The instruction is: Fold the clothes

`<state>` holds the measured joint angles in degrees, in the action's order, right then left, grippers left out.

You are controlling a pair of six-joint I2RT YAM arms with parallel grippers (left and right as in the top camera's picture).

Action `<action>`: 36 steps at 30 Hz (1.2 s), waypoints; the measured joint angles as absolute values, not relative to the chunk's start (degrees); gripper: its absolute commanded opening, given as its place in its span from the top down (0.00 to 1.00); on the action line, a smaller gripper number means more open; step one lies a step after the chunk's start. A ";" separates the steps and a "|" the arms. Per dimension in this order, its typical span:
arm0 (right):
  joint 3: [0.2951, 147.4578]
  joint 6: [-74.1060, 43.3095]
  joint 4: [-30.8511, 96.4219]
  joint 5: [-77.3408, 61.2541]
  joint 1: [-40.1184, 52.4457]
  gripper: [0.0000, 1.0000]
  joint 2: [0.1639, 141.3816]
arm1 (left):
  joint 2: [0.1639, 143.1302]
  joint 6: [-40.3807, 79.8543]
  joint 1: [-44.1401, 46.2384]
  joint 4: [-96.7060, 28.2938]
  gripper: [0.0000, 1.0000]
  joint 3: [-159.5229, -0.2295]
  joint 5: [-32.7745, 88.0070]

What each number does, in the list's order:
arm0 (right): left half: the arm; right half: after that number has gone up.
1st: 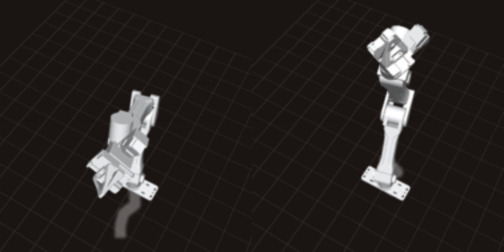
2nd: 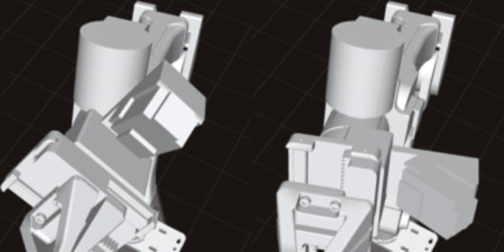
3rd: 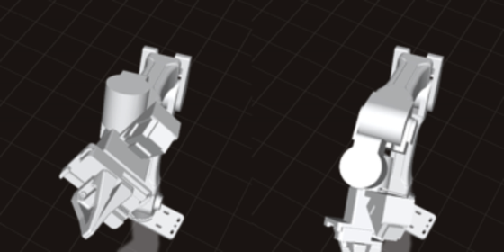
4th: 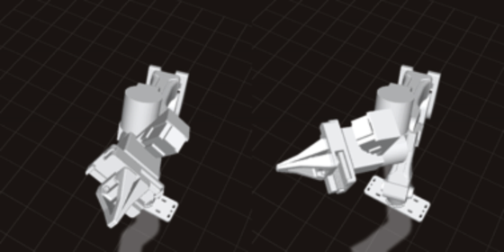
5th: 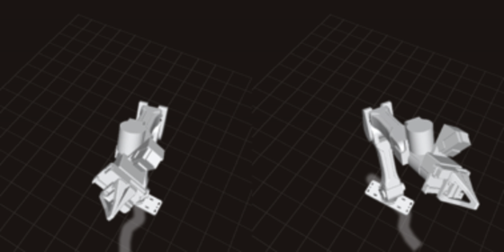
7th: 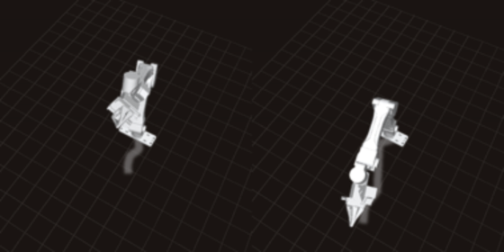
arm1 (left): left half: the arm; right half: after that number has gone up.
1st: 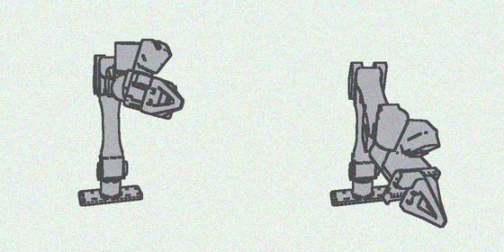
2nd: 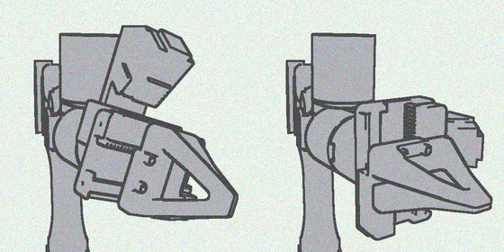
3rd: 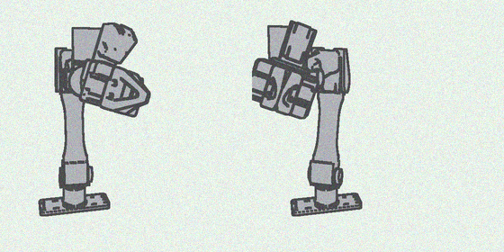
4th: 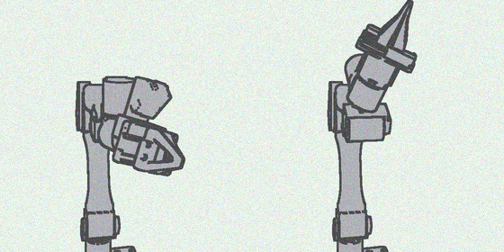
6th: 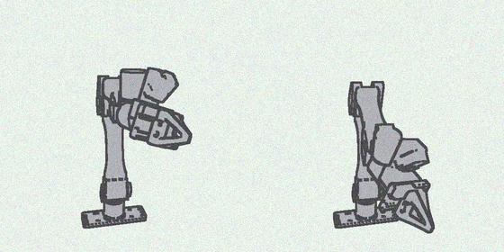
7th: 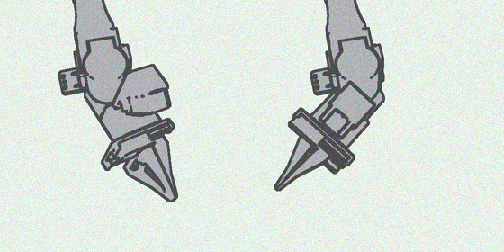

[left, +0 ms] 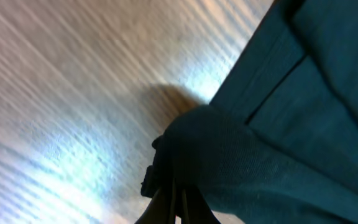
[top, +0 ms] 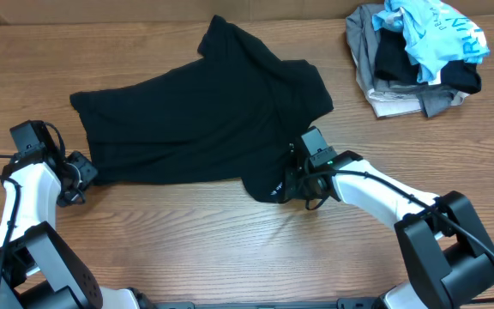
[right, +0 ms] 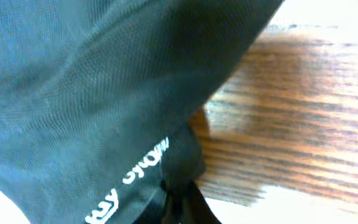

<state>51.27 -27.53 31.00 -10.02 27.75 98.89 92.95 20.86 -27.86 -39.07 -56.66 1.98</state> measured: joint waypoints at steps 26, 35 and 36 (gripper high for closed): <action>69.71 -28.93 75.61 -9.17 13.41 0.96 76.66 | 92.90 11.57 -27.86 -69.71 0.96 -67.00 9.67; 69.78 -27.24 61.25 -9.23 13.39 0.96 83.40 | 92.90 11.60 -27.86 -60.36 0.96 -67.02 9.69; 69.78 -27.03 59.35 -9.28 13.34 0.96 85.06 | 92.90 11.64 -27.86 -59.20 0.96 -67.02 9.67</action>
<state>69.78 -27.03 59.35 -9.28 13.34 85.06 92.90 11.64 -27.86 -59.20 -67.02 9.67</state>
